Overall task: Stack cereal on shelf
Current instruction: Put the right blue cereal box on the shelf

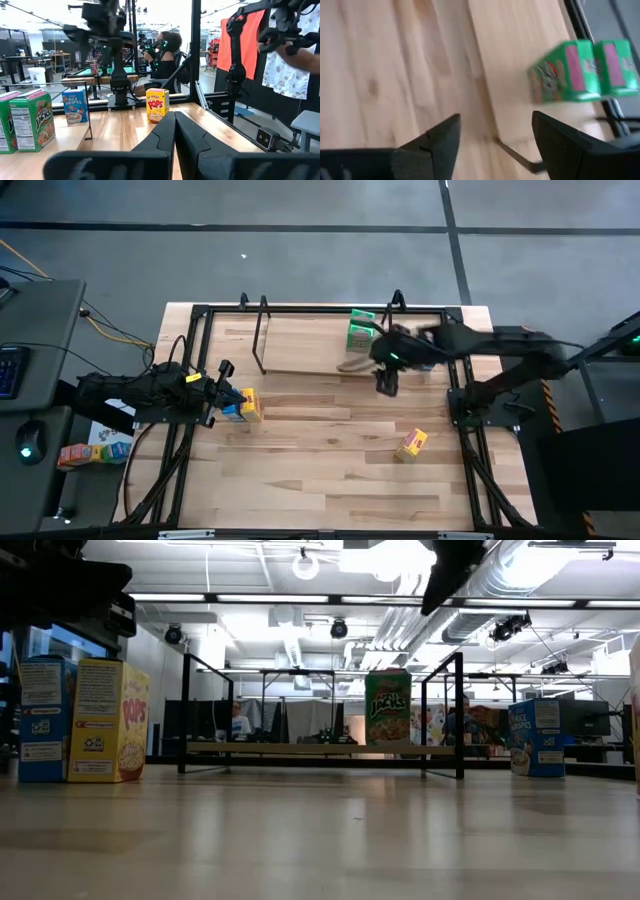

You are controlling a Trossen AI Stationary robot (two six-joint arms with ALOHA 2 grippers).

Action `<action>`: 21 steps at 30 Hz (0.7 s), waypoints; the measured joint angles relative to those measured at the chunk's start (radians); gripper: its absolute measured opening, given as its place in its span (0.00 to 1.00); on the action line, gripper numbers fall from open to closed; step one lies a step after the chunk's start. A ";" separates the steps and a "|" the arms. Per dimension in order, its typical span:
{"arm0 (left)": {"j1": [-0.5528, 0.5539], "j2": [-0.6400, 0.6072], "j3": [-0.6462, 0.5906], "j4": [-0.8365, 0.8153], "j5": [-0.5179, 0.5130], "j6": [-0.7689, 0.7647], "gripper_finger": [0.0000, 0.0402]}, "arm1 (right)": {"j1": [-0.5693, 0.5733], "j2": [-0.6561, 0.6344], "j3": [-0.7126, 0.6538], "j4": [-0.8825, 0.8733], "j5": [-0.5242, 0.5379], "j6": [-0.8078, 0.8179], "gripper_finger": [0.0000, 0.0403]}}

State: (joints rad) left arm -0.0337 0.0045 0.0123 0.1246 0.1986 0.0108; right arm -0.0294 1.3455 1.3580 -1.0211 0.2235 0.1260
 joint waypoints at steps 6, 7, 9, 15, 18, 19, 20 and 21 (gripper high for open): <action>0.000 0.000 0.000 0.000 0.000 0.000 0.00 | 0.147 -0.270 -0.395 0.572 0.163 -0.039 0.56; 0.000 0.000 0.000 0.000 0.000 0.000 0.00 | 0.160 -0.298 -0.448 0.668 0.188 -0.066 0.56; 0.000 0.000 0.000 0.000 0.000 0.000 0.00 | 0.176 -0.342 -0.538 0.849 0.231 -0.136 0.56; 0.000 0.000 0.000 0.000 0.000 0.000 0.00 | 0.181 -0.394 -0.642 1.159 0.523 -0.204 0.56; 0.000 0.000 0.000 0.000 0.000 0.000 0.00 | 0.179 -0.401 -0.566 1.041 0.801 -0.154 0.56; 0.000 0.000 0.000 0.000 0.000 0.000 0.00 | 0.172 -0.401 -0.525 0.967 0.888 -0.140 0.56; 0.000 0.000 0.000 0.000 0.000 0.000 0.00 | 0.162 -0.400 -0.482 0.885 0.956 -0.112 0.56; 0.000 0.000 0.000 0.000 0.000 0.000 0.00 | 0.148 -0.398 -0.434 0.780 0.999 -0.054 0.56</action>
State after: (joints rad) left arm -0.0334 0.0044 0.0123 0.1246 0.1982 0.0109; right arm 0.1182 0.9474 0.9242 -0.2407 1.2224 0.0723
